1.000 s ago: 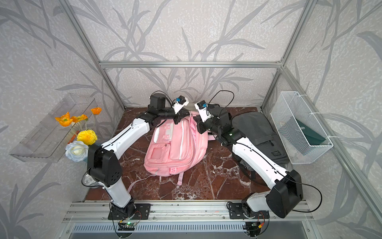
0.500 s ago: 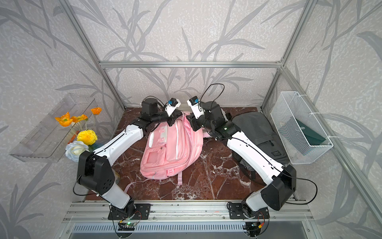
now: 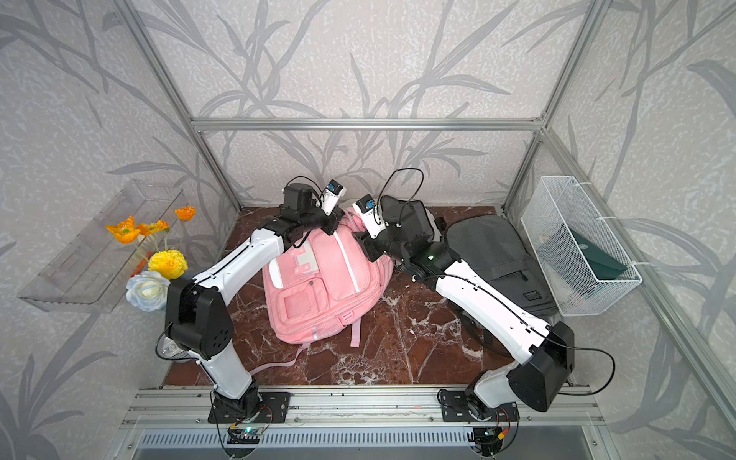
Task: Zip up the backpack
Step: Zip the zipper on the backpack.
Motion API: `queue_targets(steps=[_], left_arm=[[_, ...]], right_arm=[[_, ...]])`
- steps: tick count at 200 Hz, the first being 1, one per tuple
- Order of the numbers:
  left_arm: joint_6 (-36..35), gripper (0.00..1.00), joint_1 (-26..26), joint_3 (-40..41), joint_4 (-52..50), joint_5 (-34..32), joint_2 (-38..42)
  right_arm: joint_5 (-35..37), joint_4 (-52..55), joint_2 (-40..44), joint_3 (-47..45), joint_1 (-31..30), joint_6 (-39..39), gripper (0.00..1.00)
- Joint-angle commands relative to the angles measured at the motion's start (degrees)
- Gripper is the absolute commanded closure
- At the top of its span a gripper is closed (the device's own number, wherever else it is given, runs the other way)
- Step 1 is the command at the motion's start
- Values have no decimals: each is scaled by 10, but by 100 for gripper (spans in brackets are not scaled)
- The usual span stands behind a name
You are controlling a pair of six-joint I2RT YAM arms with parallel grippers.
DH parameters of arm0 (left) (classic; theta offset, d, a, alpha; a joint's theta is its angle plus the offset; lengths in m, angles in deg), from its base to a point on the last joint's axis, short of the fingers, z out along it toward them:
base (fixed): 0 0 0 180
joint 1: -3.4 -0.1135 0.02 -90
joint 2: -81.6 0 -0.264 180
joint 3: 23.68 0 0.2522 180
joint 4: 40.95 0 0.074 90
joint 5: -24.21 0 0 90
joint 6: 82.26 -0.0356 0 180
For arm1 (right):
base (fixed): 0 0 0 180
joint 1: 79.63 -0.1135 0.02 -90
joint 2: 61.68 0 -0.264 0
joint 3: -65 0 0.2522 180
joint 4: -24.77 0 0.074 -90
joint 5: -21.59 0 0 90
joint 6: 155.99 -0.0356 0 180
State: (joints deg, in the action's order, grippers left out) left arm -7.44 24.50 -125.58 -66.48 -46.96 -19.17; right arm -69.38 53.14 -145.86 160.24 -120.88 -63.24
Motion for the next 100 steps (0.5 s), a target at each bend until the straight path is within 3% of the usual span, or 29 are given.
queue_targets(steps=[1, 100], left_arm=[[27, 100, 16, -34, -7, -5, 44], [45, 100, 28, -28, -31, -12, 87]], right_arm=[[32, -60, -30, -3, 2, 30, 52], [57, -69, -42, -56, -10, 4, 53]])
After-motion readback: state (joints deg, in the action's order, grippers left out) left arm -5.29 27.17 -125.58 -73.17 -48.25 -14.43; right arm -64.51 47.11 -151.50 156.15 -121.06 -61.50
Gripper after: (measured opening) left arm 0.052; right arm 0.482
